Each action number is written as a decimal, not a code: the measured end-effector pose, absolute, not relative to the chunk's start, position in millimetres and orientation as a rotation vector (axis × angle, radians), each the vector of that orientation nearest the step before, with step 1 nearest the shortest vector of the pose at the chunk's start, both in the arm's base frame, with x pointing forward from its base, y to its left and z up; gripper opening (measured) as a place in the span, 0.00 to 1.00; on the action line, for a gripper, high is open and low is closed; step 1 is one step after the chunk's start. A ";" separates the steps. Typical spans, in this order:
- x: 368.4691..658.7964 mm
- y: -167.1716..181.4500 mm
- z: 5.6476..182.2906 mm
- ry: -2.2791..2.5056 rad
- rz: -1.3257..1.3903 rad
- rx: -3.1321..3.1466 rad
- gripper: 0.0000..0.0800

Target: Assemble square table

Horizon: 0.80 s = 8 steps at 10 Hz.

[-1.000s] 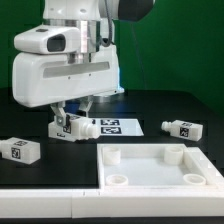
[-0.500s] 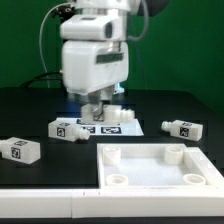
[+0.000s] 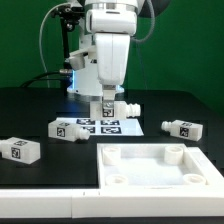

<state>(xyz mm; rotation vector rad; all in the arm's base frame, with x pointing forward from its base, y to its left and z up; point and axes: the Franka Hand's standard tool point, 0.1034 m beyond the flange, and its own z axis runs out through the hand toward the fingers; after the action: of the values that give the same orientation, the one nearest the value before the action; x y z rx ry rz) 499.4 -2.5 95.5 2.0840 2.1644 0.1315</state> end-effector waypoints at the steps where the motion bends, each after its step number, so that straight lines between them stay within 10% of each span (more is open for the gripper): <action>1: 486.1 12.5 86.3 2.256 0.124 1.991 0.35; 8: 446.6 17.4 60.1 2.646 0.037 1.478 0.35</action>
Offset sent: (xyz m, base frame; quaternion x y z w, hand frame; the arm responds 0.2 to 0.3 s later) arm -0.0182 0.0010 0.0010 0.0418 0.0860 -0.0056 0.9954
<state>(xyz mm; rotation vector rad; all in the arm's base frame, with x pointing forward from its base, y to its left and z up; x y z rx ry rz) 446.6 17.4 60.1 1.4778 2.6463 0.0367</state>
